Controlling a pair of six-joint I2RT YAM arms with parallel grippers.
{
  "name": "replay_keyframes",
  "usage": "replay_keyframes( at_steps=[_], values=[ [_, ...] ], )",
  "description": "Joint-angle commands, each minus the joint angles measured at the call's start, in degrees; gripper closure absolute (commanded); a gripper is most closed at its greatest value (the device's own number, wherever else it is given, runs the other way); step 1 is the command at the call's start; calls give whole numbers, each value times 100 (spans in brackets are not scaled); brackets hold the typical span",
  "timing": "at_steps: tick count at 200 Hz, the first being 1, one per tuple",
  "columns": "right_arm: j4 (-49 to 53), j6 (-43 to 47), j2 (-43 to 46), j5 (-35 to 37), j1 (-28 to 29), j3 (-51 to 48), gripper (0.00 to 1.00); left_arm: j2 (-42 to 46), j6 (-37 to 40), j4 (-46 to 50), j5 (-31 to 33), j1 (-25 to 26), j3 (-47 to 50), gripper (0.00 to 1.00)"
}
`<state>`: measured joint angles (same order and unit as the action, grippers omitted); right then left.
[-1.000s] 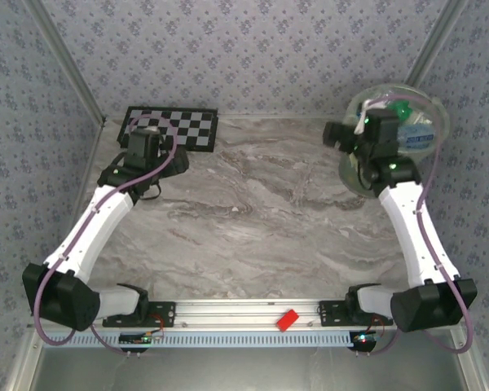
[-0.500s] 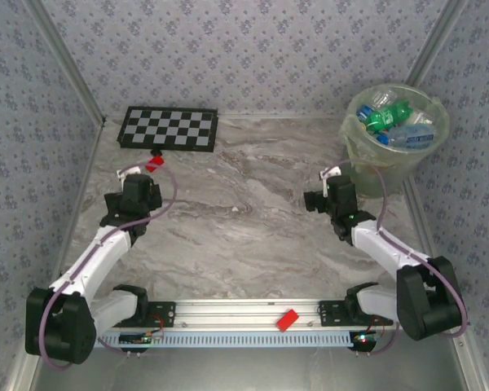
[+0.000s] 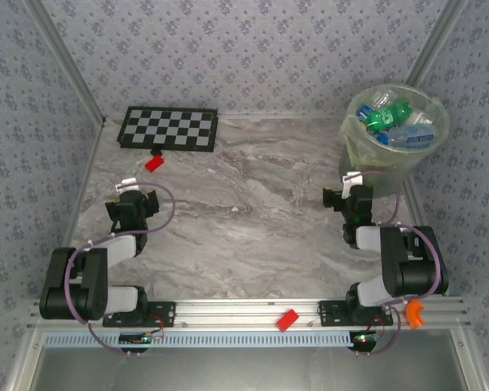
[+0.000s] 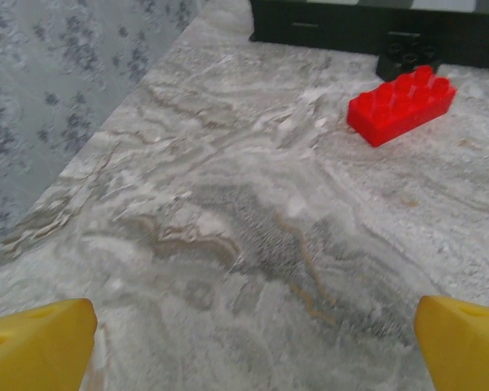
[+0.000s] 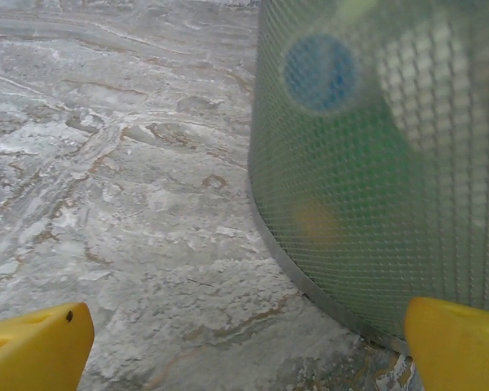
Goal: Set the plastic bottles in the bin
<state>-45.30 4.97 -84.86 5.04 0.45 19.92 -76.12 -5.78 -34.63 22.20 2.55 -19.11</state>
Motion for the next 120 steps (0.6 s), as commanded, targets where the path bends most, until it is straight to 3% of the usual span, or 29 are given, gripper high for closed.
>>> replay_keyframes(
  at_steps=[1,30,40,46,120],
  values=[
    [-1294,-80,-324,-747,-71,-304,1,-378,217,-1263,-756,-126,-38,0],
    [-1084,-74,-283,-877,-132,-220,1,-1316,485,-1958,-1317,-126,-202,0],
    [-834,-123,-281,-799,-153,-92,1,-1128,425,-1040,-1598,-219,-474,0],
    [-582,-163,-281,-730,-165,34,1,-1215,380,-1259,-1748,-304,-453,0],
    [-337,-338,-303,-476,-245,198,1,-1189,438,-1189,-1869,-307,-463,0]
  ],
)
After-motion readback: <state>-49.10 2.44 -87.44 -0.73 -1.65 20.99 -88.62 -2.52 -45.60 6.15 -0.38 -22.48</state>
